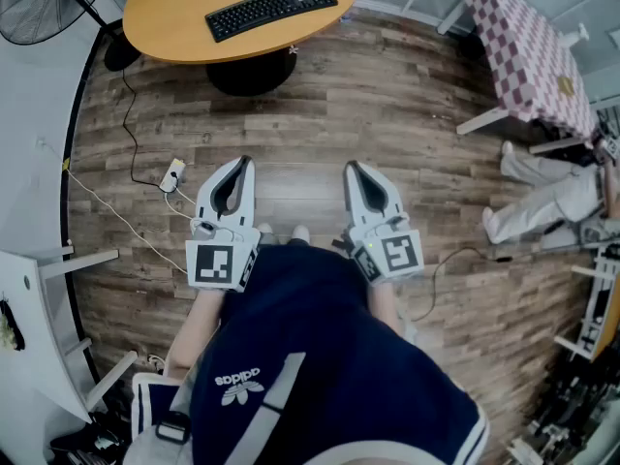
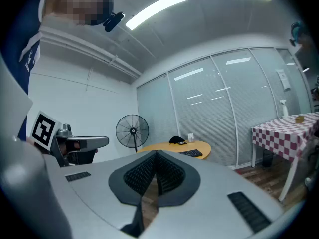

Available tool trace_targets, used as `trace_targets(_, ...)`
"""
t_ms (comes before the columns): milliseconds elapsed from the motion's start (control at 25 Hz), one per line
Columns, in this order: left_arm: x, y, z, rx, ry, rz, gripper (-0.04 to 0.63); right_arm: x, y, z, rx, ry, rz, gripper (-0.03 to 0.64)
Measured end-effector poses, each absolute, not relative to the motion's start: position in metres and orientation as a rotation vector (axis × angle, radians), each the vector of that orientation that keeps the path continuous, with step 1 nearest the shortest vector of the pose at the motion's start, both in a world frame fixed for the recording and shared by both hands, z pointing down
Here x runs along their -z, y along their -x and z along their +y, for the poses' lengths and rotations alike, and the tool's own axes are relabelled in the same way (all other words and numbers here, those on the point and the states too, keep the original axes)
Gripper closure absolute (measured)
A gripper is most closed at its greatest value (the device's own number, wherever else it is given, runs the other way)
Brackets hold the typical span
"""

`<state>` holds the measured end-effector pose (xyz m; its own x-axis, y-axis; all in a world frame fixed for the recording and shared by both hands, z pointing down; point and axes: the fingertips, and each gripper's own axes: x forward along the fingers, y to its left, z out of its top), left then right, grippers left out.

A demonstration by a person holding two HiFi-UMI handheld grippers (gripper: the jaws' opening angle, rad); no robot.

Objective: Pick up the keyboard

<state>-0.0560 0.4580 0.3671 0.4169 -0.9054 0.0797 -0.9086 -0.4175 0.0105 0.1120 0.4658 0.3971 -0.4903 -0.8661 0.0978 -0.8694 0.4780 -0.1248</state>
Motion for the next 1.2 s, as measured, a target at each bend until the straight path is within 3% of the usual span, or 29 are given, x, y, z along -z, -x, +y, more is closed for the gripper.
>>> trace_targets(1200, -0.381, 0.014, 0.477, -0.126, -2.591, -1.652, 0.586, -0.414, -0.159, 0.482, -0.263, -1.593, -2.667, 0.611)
